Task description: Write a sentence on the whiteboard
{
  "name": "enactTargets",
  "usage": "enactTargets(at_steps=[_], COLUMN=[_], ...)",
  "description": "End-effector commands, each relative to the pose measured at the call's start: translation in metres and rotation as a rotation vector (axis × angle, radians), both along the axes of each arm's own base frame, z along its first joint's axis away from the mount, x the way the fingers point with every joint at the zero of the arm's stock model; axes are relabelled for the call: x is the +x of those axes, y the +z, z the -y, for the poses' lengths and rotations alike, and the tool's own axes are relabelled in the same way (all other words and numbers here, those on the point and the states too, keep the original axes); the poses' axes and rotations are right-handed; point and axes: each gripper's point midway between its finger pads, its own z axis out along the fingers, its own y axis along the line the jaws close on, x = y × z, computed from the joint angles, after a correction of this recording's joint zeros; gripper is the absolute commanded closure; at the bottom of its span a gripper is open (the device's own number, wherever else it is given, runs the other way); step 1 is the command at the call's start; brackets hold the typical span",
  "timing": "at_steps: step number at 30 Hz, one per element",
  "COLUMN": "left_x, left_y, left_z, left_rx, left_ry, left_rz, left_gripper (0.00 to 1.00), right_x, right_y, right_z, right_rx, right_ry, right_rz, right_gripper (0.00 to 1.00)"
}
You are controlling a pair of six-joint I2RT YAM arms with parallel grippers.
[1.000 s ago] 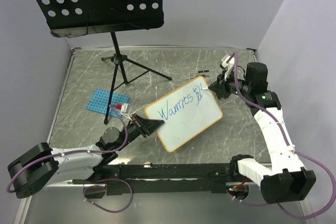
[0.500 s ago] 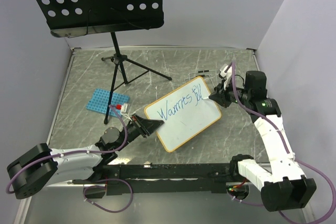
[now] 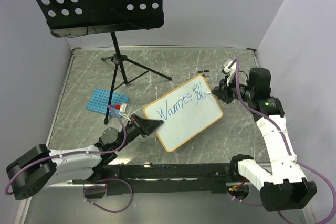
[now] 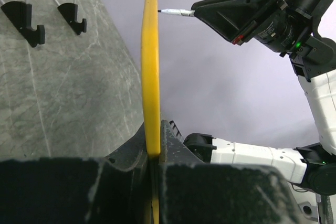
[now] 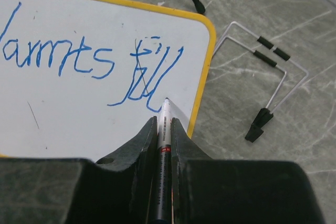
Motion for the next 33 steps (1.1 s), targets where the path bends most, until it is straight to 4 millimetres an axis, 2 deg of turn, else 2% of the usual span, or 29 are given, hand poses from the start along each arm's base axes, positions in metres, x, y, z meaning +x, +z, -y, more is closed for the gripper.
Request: enactTargets(at_steps=[1, 10, 15, 24, 33], left_x=[-0.011, -0.012, -0.011, -0.010, -0.010], left_y=[0.071, 0.071, 0.073, 0.072, 0.071], left_z=[-0.013, -0.011, -0.010, -0.009, -0.010], left_rx=[-0.227, -0.224, -0.227, -0.227, -0.224], left_ry=[-0.014, -0.020, -0.023, -0.024, -0.017], left_rz=[0.135, 0.136, 0.140, 0.138, 0.137], left_gripper=[0.99, 0.99, 0.99, 0.99, 0.99], right_x=[0.012, 0.027, 0.034, 0.026, 0.018], right_y=[0.042, 0.043, 0.037, 0.032, 0.018], right_z=[-0.003, -0.002, -0.002, -0.013, -0.009], right_rx=[0.042, 0.051, 0.048, 0.079, 0.050], right_ry=[0.001, -0.024, -0.024, 0.050, 0.046], right_rz=[0.104, 0.111, 0.095, 0.052, 0.022], right_gripper=[1.00, 1.00, 1.00, 1.00, 1.00])
